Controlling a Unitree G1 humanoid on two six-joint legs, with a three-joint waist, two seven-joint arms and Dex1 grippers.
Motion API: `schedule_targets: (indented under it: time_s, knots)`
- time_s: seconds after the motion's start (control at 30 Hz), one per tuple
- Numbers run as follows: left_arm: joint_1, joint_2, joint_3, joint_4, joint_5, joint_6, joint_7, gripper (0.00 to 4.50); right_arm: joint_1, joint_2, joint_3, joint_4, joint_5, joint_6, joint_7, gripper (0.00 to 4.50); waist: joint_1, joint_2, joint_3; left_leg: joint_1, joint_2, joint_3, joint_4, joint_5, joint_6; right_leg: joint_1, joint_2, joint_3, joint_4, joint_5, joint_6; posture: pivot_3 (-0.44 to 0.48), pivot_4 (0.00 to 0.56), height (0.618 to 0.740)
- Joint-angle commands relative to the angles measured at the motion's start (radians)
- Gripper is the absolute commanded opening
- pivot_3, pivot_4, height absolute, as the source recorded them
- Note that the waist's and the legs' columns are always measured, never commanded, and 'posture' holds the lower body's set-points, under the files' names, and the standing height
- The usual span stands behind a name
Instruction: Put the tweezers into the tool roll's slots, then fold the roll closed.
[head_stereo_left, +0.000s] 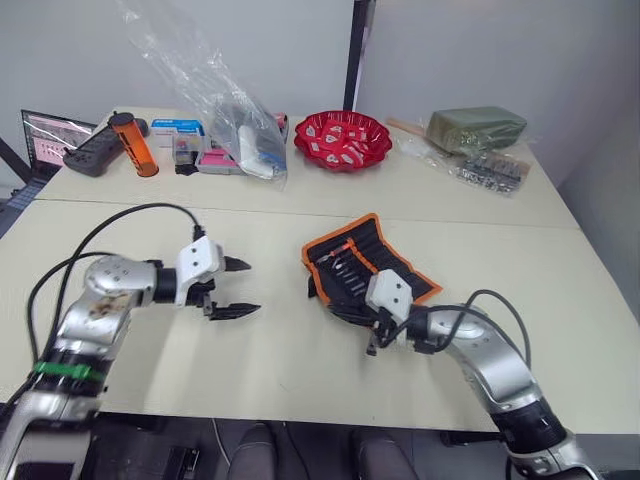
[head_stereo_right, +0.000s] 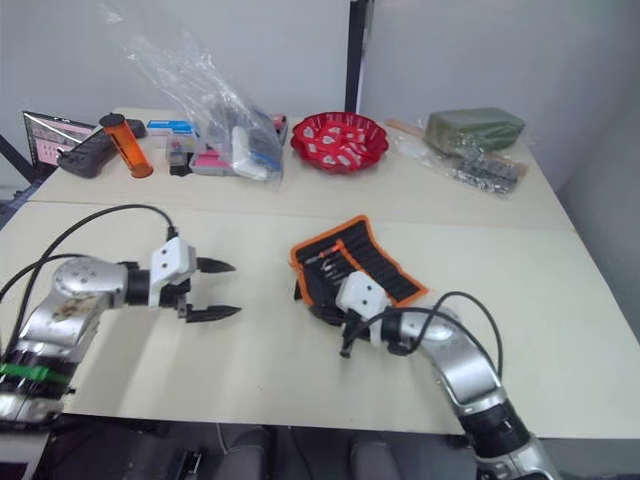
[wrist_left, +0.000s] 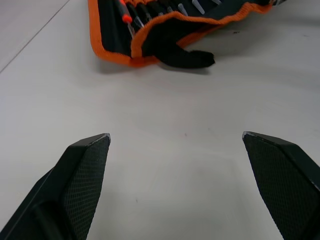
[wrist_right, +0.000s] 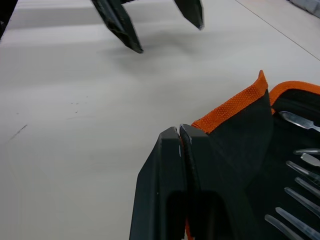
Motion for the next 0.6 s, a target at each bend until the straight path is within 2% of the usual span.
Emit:
schedule_targets:
  time_s: [0.03,0.2,0.4,0.5,0.6]
  knots:
    - [-0.113,-0.048,-0.042,0.095,0.04,-0.094,-0.049,4.5,0.023,-0.032,-0.041,-0.062,0.04,-0.003,0.021,0.05,0.0,0.0,0.0,-0.001,0.0,0.0,0.0,0.0,0.0,0.0,0.0,0.0,0.0,0.0,0.0,0.0,0.15,0.729]
    - [-0.275,-0.154,-0.12,0.277,0.105,-0.237,-0.124,4.5,0.071,-0.049,-0.051,-0.098,0.035,0.005,-0.002,0.05,-0.001,0.0,0.0,-0.003,-0.001,-0.001,0.003,0.0,0.0,-0.001,0.0,0.0,0.0,0.001,0.001,0.0,0.15,0.729]
    - [-0.369,-0.221,-0.174,0.455,0.178,-0.399,-0.17,4.5,0.1,-0.039,-0.056,-0.125,0.031,0.02,-0.044,0.05,-0.004,0.0,0.0,-0.003,-0.001,-0.001,0.005,-0.001,0.001,0.0,0.0,0.0,0.001,0.001,0.002,0.0,0.15,0.729]
    - [-0.399,-0.257,-0.185,0.512,0.194,-0.444,-0.192,3.7,0.111,-0.041,-0.055,-0.13,0.027,0.018,-0.055,0.0,-0.002,0.0,0.0,-0.004,-0.001,-0.001,0.007,-0.001,0.001,0.0,0.0,0.0,0.001,0.001,0.003,0.0,0.15,0.729]
    - [-0.427,-0.286,-0.189,0.566,0.204,-0.489,-0.211,2.67,0.12,-0.044,-0.056,-0.127,0.023,0.014,-0.061,0.0,-0.001,-0.001,0.0,-0.006,-0.001,-0.001,0.009,-0.001,0.001,0.0,0.0,0.0,0.0,0.002,0.004,0.0,0.15,0.729]
